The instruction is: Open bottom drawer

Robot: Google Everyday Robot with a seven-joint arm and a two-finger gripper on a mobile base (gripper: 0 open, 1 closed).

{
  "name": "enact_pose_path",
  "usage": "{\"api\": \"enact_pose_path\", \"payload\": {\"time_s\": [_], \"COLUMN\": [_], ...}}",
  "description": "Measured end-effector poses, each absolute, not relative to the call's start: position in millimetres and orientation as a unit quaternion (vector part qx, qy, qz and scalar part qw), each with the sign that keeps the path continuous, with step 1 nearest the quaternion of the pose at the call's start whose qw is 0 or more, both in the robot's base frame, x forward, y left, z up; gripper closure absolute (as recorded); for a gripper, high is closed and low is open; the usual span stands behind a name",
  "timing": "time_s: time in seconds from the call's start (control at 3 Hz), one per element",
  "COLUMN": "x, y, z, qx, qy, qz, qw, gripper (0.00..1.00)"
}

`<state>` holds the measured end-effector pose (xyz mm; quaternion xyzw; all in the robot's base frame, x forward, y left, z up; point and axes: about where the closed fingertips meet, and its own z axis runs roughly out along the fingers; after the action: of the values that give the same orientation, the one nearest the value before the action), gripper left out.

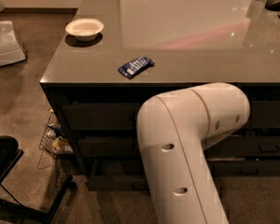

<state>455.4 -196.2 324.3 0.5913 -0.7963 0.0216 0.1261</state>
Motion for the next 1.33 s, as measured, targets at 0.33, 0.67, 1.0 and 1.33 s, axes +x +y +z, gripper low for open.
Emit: {"api": "enact_pose_path", "payload": {"time_s": [0.33, 0.67, 1.0, 1.33], "x": [458.3, 494.4, 514.1, 509.9], "y": [-230.2, -237.3, -221.0, -214.2], "z": [300.3, 277.1, 275.3, 261.1], "qx": [0.58, 0.589, 0.599, 0.614], "qy": [-0.808, -0.806, -0.799, -0.787], "qz": [0.053, 0.054, 0.043, 0.031], "qw": [0.089, 0.006, -0.042, -0.048], "gripper": [0.98, 0.0, 0.0, 0.0]}}
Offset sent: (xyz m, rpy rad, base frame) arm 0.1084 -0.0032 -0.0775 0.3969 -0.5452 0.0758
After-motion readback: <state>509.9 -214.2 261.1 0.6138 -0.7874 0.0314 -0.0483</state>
